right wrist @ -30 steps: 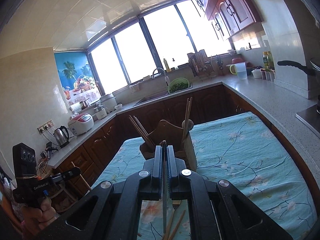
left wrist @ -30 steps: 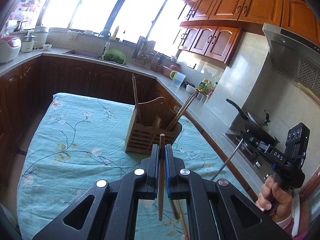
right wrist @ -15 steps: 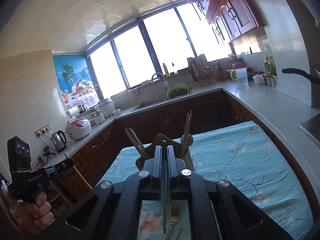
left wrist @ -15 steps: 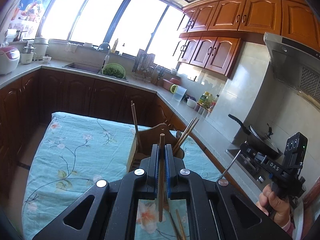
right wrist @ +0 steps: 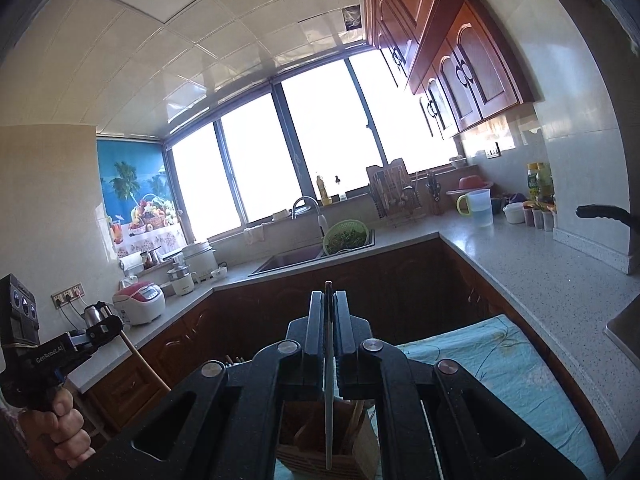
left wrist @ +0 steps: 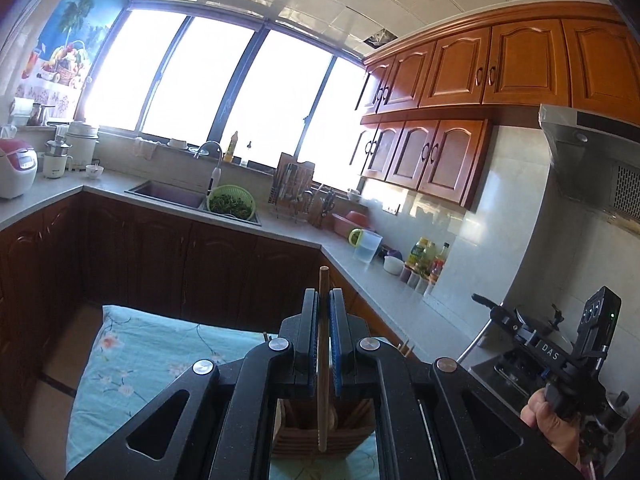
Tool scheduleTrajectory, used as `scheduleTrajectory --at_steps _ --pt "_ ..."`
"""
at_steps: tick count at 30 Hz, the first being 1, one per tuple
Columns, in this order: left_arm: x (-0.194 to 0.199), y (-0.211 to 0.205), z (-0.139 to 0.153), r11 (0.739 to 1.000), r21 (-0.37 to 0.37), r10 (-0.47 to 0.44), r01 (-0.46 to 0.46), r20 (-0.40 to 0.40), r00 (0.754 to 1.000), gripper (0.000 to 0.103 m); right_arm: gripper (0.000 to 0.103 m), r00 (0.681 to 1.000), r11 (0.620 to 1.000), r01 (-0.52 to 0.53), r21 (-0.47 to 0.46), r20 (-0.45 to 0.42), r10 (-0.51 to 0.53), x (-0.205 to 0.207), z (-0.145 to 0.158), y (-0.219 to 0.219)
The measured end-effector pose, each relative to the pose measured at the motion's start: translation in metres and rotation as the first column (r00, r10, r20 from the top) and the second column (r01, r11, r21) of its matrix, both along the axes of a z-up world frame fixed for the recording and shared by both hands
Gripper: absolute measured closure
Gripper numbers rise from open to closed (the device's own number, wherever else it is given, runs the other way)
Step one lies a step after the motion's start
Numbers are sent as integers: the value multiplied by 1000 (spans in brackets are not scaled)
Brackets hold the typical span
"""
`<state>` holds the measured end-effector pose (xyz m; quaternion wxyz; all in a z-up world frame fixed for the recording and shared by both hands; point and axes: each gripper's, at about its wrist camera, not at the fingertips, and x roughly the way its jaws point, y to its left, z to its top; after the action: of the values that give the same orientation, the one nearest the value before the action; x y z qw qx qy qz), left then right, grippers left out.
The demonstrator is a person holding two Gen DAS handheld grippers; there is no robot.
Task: Organize utensils
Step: 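Lift and carry both chopsticks over the holder and lower them in, then open both tools to release the chopsticks into the holder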
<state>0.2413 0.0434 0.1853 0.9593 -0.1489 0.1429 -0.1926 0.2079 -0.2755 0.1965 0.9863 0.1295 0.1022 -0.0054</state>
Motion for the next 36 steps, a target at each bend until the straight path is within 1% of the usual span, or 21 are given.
scheduleTrajectory --at_steps 6,10,13,19,22,24,26,30,36 --pt "39 -13 -20 999 4 37 -37 -3 999 100 99 1000 1000 30 0 9 -30 24 -8 -8" --pt "60 -15 -41 997 -3 72 -72 -32 997 99 99 999 999 39 -6 3 -39 34 -24 -9" --pt "73 -25 -57 996 -1 83 -84 -58 995 100 99 999 999 41 -4 -9 -41 40 -39 -10" --pt "89 -46 -83 997 47 70 -65 -110 992 99 99 996 999 31 16 -88 -29 50 -71 -11" --pt "97 -49 -92 997 63 50 -42 -141 989 99 99 991 1000 16 21 -137 -13 56 -84 -10" --pt "101 -44 -96 997 68 44 -33 -164 985 99 99 987 1000 8 19 -162 -5 58 -91 -8" --pt "103 -43 -95 997 67 43 -33 -157 987 99 99 984 1000 3 17 -180 0 60 -95 -6" --pt "107 -40 -88 996 78 48 -36 -160 986 99 99 983 1000 9 19 -184 -5 59 -96 -7" --pt "111 -40 -84 996 83 49 -36 -163 985 98 99 980 1000 17 25 -198 -12 62 -96 -7"
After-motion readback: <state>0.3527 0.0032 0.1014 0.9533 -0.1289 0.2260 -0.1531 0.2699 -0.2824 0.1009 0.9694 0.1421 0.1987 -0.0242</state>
